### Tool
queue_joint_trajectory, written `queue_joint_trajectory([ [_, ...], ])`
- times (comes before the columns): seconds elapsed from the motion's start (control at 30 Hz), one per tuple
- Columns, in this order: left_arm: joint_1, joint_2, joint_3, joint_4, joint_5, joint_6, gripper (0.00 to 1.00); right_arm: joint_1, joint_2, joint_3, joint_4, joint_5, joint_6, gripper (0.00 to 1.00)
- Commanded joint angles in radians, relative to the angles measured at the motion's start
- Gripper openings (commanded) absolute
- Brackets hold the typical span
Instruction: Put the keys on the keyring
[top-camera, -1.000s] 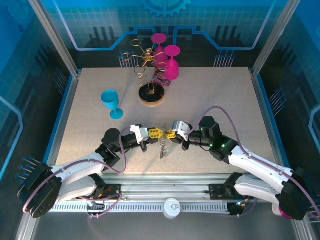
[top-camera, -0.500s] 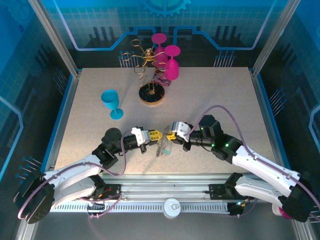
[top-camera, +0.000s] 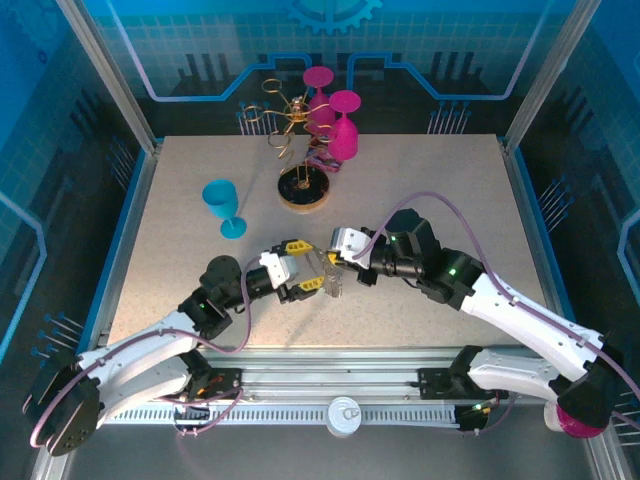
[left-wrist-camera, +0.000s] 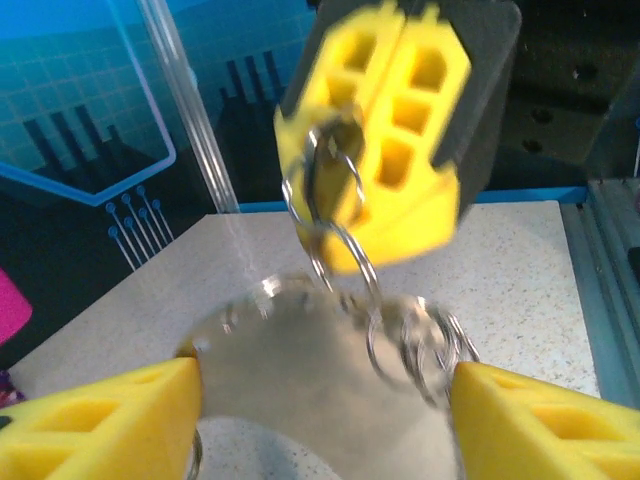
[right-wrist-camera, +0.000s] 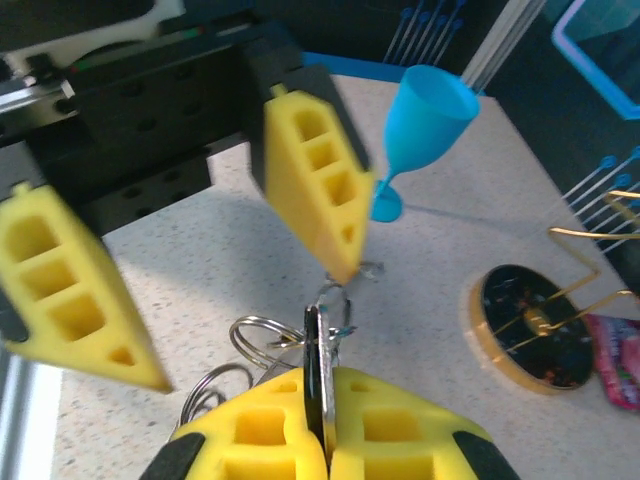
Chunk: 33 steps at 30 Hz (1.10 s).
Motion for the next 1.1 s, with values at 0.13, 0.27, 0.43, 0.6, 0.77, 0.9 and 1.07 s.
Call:
queue_joint_trajectory([
  [0.13, 0.017, -0.189, -0.067, 0.109, -0.351, -0.141, 0.85, 0.040, 0.113, 0.134, 0.004, 0.105, -0.048, 0.00],
  [0.27, 0.037, -0.276, -0.043, 0.014, -0.680, -0.287, 0.91, 0.095, 0.237, 0.240, 0.057, 0.075, -0.065, 0.00],
  [0.43, 0.084, -0.364, 0.029, -0.196, -0.963, -0.429, 0.93, 0.131, 0.386, 0.328, 0.219, 0.021, 0.079, 0.00],
  [0.6, 0.133, -0.402, 0.061, -0.289, -1.055, -0.497, 0.93, 0.132, 0.515, 0.273, 0.464, 0.056, 0.291, 0.00],
  [0.77, 0.173, -0.396, 0.079, -0.362, -1.040, -0.577, 0.93, 0.083, 0.604, 0.197, 0.528, 0.077, 0.347, 0.00],
  [0.9, 0.200, -0.371, 0.107, -0.472, -1.015, -0.654, 0.94, 0.013, 0.602, 0.121, 0.433, 0.102, 0.323, 0.00],
  [1.07, 0.205, -0.348, 0.092, -0.528, -1.008, -0.706, 0.94, -0.053, 0.549, 0.030, 0.280, 0.188, 0.211, 0.00],
])
